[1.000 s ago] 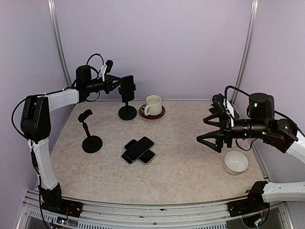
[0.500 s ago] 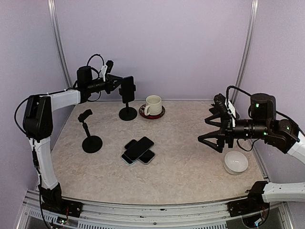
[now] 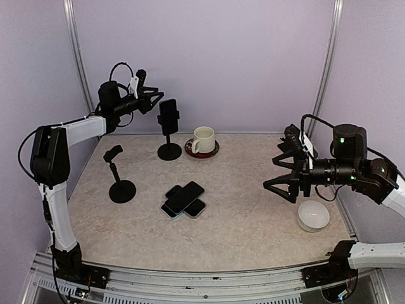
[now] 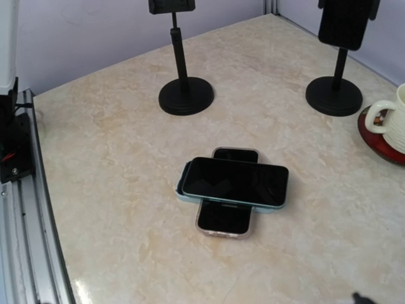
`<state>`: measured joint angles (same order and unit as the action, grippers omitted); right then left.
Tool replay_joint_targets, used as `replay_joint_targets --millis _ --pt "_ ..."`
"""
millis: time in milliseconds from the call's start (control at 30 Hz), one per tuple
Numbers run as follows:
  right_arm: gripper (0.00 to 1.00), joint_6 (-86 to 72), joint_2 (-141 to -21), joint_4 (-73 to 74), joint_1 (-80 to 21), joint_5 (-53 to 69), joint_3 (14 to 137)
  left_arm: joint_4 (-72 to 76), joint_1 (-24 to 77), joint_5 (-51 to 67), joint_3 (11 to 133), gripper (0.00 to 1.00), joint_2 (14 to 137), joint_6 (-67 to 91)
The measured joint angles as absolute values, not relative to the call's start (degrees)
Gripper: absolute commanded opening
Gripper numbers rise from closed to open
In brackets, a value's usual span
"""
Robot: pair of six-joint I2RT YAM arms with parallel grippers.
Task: Place the phone on the phone stand
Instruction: Place the phone stand with the phone at the corner of the board, then pick up the phone from the phone.
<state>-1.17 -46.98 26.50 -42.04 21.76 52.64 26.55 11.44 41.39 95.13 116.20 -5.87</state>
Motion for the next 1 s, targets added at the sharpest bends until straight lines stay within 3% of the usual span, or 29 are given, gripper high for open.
replay_joint_targets --millis 167,367,1000 --pt "1.00 -1.17 -46.65 26.55 -42.04 21.78 52.64 29.56 11.44 37.28 93.23 0.81 115.22 -2.76" --pt "1.00 -1.15 -46.63 26.39 -42.04 21.82 52.47 32.03 11.75 33.21 90.06 0.98 111.55 2.94" --pt "1.00 -1.13 -48.64 22.83 -42.04 23.92 49.65 31.44 26.28 16.25 74.04 0.99 87.72 3.97"
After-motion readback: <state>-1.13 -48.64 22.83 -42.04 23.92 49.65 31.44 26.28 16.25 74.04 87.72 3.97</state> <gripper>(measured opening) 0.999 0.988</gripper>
